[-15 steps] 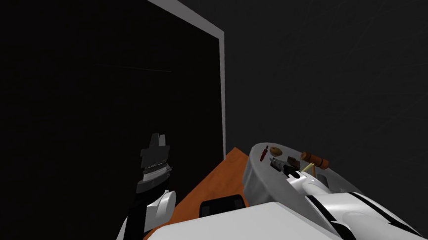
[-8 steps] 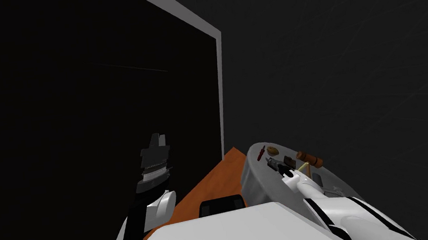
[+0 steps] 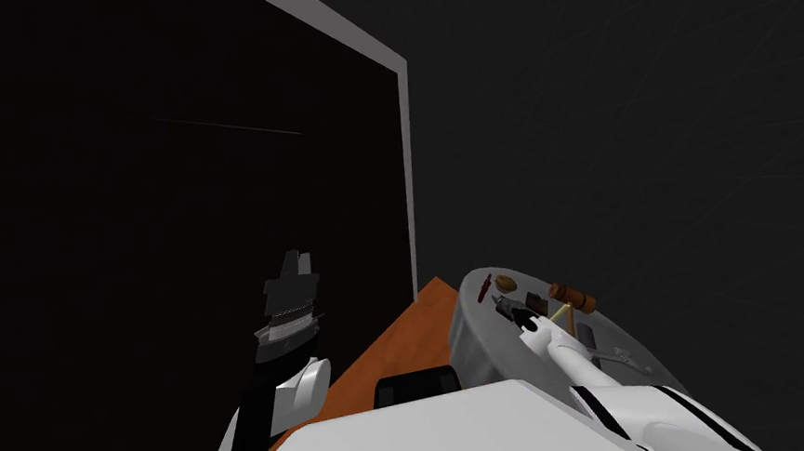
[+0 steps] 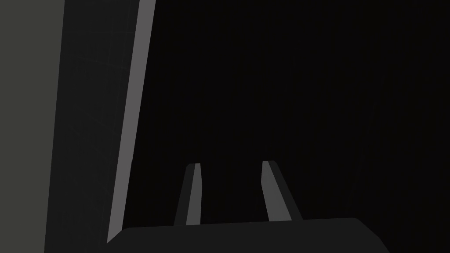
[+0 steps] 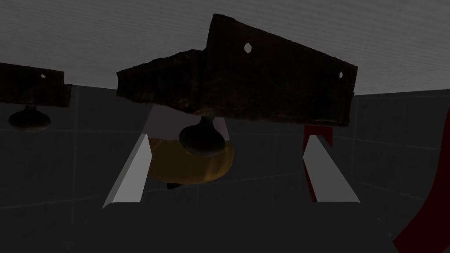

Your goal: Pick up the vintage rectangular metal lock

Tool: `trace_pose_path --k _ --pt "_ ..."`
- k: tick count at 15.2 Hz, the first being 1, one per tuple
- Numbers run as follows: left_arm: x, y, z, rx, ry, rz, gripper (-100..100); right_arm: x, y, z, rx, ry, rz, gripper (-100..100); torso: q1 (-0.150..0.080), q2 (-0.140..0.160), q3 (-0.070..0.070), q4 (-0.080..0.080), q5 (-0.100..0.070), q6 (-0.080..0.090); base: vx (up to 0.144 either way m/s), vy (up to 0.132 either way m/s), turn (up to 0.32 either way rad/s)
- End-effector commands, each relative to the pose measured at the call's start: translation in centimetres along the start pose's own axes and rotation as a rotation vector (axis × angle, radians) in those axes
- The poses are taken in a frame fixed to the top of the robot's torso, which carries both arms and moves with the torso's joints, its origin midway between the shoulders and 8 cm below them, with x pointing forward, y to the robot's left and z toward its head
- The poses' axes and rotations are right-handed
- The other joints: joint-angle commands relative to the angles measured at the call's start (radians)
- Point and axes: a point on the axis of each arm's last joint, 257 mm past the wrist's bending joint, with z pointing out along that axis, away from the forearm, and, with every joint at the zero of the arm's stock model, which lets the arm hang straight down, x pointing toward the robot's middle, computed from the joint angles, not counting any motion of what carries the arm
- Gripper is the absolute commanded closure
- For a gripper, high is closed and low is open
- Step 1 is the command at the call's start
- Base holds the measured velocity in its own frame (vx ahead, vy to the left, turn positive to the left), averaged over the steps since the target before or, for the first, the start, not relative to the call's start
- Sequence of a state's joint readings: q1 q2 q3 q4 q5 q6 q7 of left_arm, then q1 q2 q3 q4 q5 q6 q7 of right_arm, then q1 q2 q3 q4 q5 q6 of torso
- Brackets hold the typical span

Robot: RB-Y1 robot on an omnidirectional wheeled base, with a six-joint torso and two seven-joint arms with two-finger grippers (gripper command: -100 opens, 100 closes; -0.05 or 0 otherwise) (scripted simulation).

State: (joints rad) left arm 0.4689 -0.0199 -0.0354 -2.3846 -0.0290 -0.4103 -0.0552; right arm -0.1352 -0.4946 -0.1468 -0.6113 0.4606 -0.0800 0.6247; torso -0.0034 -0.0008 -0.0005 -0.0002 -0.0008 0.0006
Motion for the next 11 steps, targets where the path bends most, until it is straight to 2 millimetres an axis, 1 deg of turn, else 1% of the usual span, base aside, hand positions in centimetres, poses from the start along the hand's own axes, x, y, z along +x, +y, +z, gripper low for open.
trace_pose_path --k 1,2,3,4,5,6,7,8,10,11 --pt "0.0 0.0 0.0 0.0 0.0 0.0 0 0.0 0.2 0.2 -0.003 -0.001 -0.007 -100 0.0 0.0 0.0 0.0 0.0 0.0 0.0 -0.022 0.006" --pt "0.0 0.0 0.0 0.0 0.0 0.0 0 0.0 1.1 0.1 -0.005 -0.004 -0.007 -100 0.001 0.0 0.0 0.0 0.0 0.0 0.001 -0.032 -0.037" --pt "0.0 0.0 0.0 0.0 0.0 0.0 0 0.0 1.1 0.1 -0.005 -0.004 -0.01 -100 0.001 0.0 0.0 0.0 0.0 0.0 0.004 -0.037 -0.046" --pt "0.0 0.0 0.0 0.0 0.0 0.0 0 -0.2 1.9 0.1 -0.005 -0.009 0.001 -100 0.001 0.0 0.0 0.0 0.0 0.0 0.002 -0.04 -0.038" --pt "0.0 0.0 0.0 0.0 0.0 0.0 0 -0.1 1.9 0.1 -0.005 -0.008 -0.013 -100 0.001 0.0 0.0 0.0 0.0 0.0 -0.01 -0.001 0.024" --pt "0.0 0.0 0.0 0.0 0.0 0.0 0 -0.3 2.7 0.0 -0.003 -0.015 0.004 -100 0.002 0.001 0.0 0.0 0.0 0.0 -0.004 -0.002 0.011" --pt "0.0 0.0 0.0 0.0 0.0 0.0 0 -0.3 2.7 0.0 -0.003 -0.015 -0.016 -100 0.003 0.001 0.0 0.0 0.001 0.0 0.0 0.0 0.0" --pt "0.0 0.0 0.0 0.0 0.0 0.0 0 -0.6 3.4 -0.1 0.0 -0.023 0.004 -100 0.003 0.001 0.0 0.0 0.001 0.0 0.0 0.0 0.0" --pt "0.0 0.0 0.0 0.0 0.0 0.0 0 -0.4 3.1 -0.1 -0.002 -0.019 -0.009 -100 0.004 0.0 0.0 0.0 0.001 0.0 0.0 0.0 0.0" --pt "0.0 0.0 0.0 0.0 0.0 0.0 0 -0.5 3.1 -0.1 0.0 -0.019 -0.009 100 0.004 0.0 0.0 0.0 0.001 0.0 0.0 0.0 0.0"
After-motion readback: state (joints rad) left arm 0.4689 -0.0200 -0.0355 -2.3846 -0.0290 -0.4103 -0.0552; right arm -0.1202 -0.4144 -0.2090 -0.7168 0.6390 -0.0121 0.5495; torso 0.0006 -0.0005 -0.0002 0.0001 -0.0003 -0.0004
